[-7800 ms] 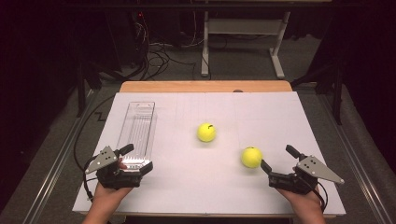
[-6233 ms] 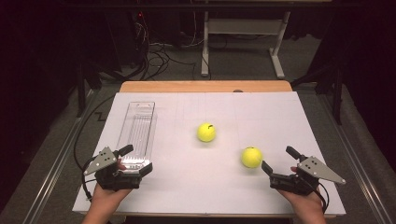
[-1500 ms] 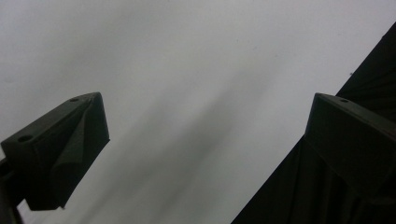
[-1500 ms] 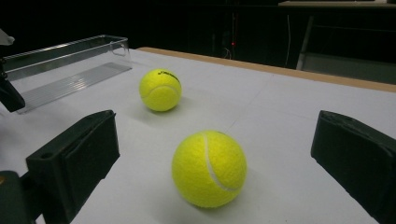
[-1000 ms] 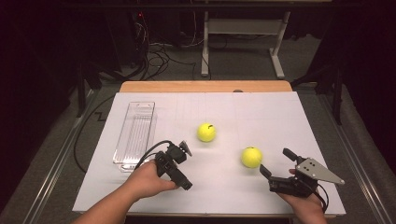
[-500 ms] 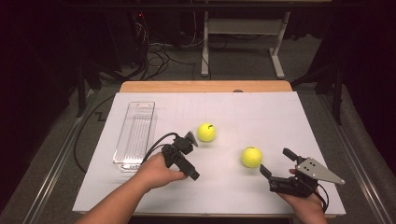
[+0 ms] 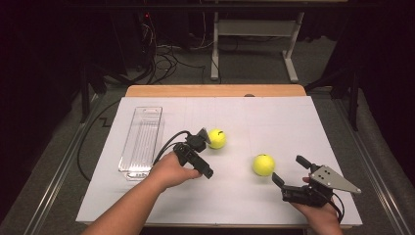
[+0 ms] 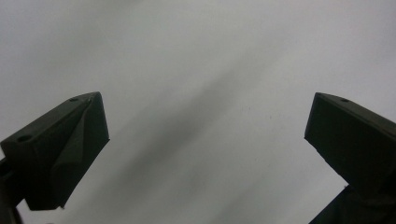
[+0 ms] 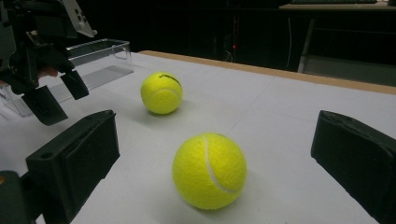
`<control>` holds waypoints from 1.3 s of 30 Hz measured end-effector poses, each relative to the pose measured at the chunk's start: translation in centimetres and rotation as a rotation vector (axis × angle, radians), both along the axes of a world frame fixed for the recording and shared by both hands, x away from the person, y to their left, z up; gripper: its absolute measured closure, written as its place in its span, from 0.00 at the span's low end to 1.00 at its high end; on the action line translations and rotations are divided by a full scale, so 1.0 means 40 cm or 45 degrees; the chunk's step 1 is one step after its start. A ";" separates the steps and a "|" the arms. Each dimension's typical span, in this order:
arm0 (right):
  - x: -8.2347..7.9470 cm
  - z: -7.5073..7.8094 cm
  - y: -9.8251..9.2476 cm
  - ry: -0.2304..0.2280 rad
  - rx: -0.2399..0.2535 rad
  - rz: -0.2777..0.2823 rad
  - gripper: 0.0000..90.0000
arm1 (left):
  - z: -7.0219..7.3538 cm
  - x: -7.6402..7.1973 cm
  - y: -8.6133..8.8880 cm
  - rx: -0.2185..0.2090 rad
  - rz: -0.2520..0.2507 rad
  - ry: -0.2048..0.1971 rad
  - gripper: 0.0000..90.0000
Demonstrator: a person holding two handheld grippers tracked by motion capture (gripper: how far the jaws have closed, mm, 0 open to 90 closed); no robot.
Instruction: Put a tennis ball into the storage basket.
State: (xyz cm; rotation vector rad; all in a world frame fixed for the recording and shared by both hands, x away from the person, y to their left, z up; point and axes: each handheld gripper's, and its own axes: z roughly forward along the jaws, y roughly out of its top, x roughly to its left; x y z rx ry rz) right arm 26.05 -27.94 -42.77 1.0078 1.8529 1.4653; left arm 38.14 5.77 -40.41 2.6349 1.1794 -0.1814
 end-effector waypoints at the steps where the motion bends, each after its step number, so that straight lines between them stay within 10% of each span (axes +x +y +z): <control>1: 0.000 0.000 0.000 0.001 0.001 0.000 0.02 | 0.000 0.003 -0.004 -0.003 0.000 -0.005 0.01; 39: 0.007 -0.003 -0.004 0.005 0.009 0.005 0.02 | -0.008 0.162 -0.089 0.026 0.068 -0.035 0.01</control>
